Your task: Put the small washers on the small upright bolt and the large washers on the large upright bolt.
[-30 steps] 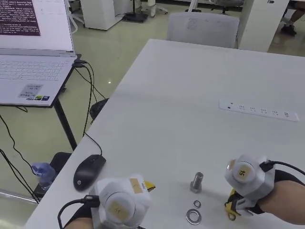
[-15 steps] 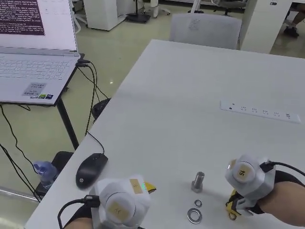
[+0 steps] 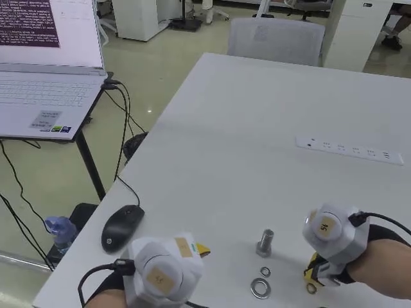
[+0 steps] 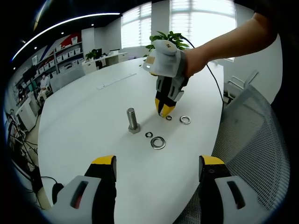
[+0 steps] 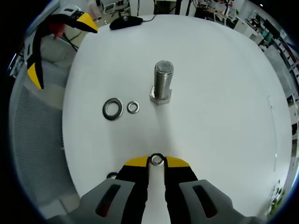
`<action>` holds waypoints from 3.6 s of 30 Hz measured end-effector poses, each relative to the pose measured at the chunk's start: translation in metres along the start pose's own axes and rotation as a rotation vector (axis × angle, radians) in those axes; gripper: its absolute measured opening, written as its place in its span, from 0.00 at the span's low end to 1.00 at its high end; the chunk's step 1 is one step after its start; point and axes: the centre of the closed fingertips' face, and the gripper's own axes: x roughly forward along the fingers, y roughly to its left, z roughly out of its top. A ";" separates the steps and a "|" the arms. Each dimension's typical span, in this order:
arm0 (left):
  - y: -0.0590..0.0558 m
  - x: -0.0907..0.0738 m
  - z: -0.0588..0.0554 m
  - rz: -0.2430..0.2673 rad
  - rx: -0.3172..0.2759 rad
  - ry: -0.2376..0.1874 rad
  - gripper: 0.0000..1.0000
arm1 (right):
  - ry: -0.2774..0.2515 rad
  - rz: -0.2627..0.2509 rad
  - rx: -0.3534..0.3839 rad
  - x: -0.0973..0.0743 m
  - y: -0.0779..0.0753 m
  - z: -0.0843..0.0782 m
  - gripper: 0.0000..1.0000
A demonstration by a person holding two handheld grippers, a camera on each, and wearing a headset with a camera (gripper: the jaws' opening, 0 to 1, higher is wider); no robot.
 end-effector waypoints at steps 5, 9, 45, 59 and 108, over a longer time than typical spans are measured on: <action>-0.001 0.002 0.001 -0.003 0.003 0.001 0.71 | 0.010 0.006 -0.003 -0.015 -0.002 0.003 0.12; -0.001 0.004 0.002 -0.004 0.004 0.000 0.71 | 0.026 0.012 -0.012 -0.023 -0.003 0.005 0.12; 0.005 0.011 0.009 -0.006 0.016 -0.008 0.75 | 0.104 -0.020 -0.024 -0.073 -0.033 -0.018 0.12; 0.004 0.013 0.002 -0.013 -0.005 0.005 0.88 | 0.089 -0.016 -0.014 -0.066 -0.040 -0.015 0.13; 0.004 0.019 -0.001 -0.032 -0.018 0.017 0.86 | 0.107 0.034 -0.008 -0.029 -0.035 -0.022 0.13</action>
